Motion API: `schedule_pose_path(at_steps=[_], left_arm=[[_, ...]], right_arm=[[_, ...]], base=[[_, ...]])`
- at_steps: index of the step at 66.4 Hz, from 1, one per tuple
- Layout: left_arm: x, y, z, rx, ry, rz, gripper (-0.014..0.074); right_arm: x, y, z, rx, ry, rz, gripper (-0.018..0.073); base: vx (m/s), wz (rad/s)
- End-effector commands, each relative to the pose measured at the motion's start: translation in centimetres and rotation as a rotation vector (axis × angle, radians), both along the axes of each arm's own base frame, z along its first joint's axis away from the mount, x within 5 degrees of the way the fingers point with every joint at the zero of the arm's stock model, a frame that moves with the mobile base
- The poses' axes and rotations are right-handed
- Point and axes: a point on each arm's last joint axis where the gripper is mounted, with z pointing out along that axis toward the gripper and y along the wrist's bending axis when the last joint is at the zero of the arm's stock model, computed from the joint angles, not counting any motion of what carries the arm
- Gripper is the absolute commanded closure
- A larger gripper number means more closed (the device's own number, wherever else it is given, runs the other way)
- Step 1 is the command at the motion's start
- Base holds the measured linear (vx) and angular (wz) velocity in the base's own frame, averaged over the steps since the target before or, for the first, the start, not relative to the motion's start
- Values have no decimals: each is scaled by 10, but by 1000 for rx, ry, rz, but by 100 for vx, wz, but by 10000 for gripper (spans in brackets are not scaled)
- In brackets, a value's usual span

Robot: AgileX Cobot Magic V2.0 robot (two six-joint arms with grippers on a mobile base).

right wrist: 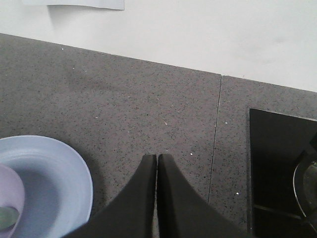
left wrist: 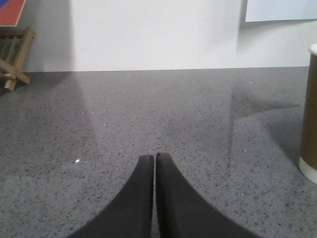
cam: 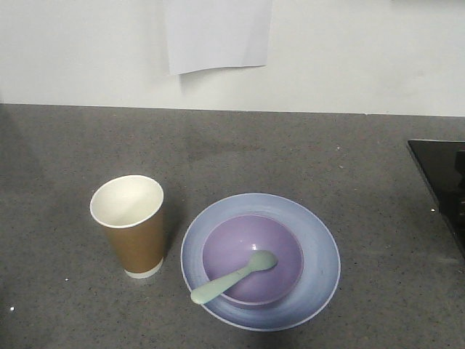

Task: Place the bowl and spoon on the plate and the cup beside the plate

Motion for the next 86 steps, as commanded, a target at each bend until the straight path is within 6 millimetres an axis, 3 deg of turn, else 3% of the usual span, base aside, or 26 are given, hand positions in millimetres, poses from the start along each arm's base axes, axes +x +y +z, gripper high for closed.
schedule_pose_path(at_steps=[1, 40, 47, 53, 70, 86], left_arm=[[-1, -1, 10, -4, -96, -12, 604], [-1, -1, 10, -4, -96, -12, 604], [-1, -1, 10, -4, -96, -12, 604], [-1, -1, 10, -4, -96, -12, 604], [-1, -1, 10, -4, -96, -12, 604], [-1, -1, 10, -4, -96, -12, 604]], right_arm=[[2, 0, 13, 6, -84, 0, 565], [0, 0, 10, 12, -98, 3, 565], [-10, -2, -8, -9, -142, 15, 565], [-23, -6, -37, -70, -177, 25, 565], [-70, -18, -110, -12, -268, -46, 565], [-98, -22, -143, 39, -416, -89, 565]], base=[[0, 0], [0, 0], [0, 0], [0, 0], [0, 0], [0, 0]])
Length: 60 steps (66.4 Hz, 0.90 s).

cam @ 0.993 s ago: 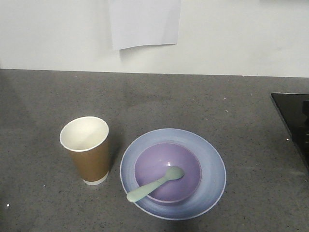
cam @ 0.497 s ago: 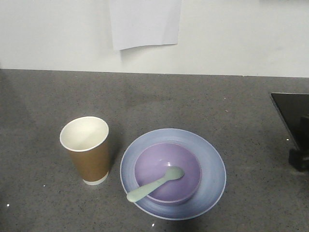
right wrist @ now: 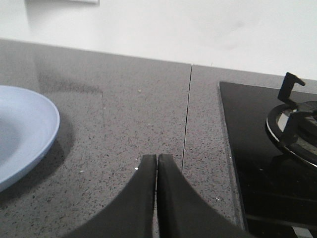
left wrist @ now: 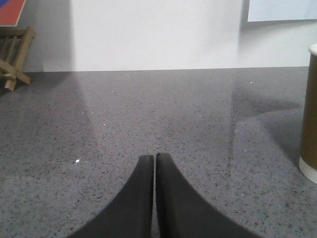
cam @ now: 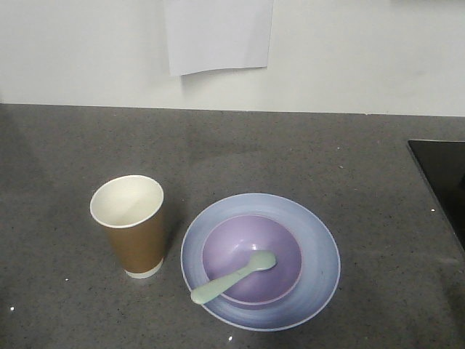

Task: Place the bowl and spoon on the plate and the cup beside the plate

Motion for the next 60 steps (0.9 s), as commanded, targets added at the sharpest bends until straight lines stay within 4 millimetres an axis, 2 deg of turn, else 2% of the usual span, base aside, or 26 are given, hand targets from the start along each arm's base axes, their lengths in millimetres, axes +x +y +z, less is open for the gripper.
schedule_pose_path(at_steps=[1, 9, 30, 60], left_arm=[[-1, -1, 10, -5, -96, -12, 604], [-1, -1, 10, -5, -94, -11, 604], [-1, -1, 10, -5, -95, -12, 604], [-1, -1, 10, -5, -95, -12, 604]], right_arm=[[-7, -1, 7, 40, -175, -12, 565], [-11, -3, -3, 117, -241, -53, 565], [-12, -7, 7, 145, -348, -126, 565], [-12, -7, 5, 161, -321, -130, 565]], base=[[0, 0], [0, 0], [0, 0], [0, 0]])
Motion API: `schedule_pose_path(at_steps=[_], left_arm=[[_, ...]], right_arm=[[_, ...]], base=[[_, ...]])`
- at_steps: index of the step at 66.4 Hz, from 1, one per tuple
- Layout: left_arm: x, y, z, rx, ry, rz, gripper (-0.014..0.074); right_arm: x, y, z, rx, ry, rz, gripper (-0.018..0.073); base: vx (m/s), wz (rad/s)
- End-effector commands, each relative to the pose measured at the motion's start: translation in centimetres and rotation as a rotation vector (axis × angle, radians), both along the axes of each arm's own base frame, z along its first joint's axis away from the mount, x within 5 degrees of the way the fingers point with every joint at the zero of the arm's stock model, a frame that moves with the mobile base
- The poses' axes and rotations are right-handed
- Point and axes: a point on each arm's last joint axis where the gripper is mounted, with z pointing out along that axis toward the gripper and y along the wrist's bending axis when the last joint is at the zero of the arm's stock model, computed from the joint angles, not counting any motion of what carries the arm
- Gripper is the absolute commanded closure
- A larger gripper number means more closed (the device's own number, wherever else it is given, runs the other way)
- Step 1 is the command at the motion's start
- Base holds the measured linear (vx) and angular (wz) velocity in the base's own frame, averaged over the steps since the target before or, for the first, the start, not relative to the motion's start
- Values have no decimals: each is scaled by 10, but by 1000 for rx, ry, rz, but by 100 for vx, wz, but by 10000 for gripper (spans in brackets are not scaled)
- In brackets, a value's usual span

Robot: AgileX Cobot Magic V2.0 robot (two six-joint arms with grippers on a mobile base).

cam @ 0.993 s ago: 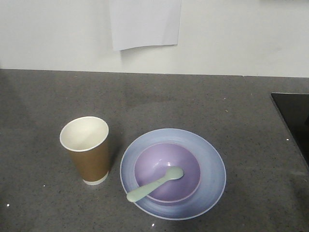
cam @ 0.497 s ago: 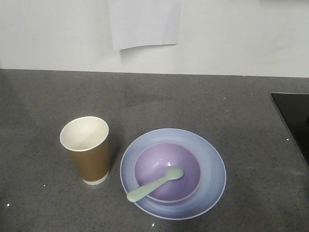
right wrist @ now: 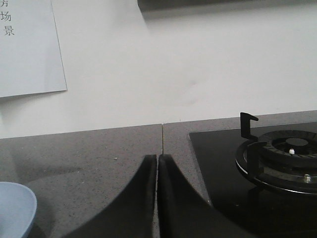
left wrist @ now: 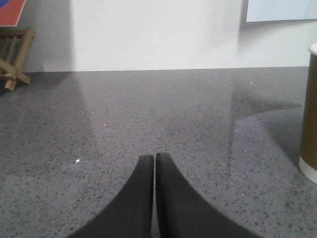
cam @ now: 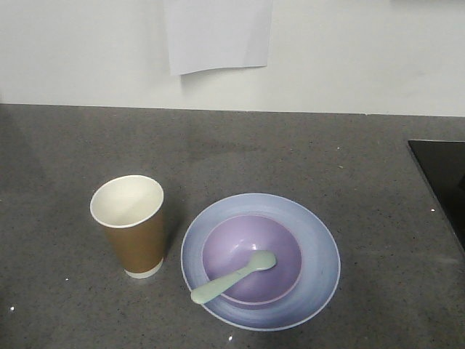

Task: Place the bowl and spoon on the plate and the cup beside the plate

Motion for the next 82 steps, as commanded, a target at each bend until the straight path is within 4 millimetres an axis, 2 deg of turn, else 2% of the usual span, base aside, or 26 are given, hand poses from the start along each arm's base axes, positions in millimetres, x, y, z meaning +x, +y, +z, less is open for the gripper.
schedule_pose_path(at_steps=[1, 82], left_arm=[[-1, -1, 10, -5, -95, -12, 604], [-1, -1, 10, -5, -95, -12, 604]], right_arm=[[-1, 0, 5, -16, -70, -8, 565], [-1, 0, 5, -17, -68, -8, 565]], base=[[0, 0], [0, 0]])
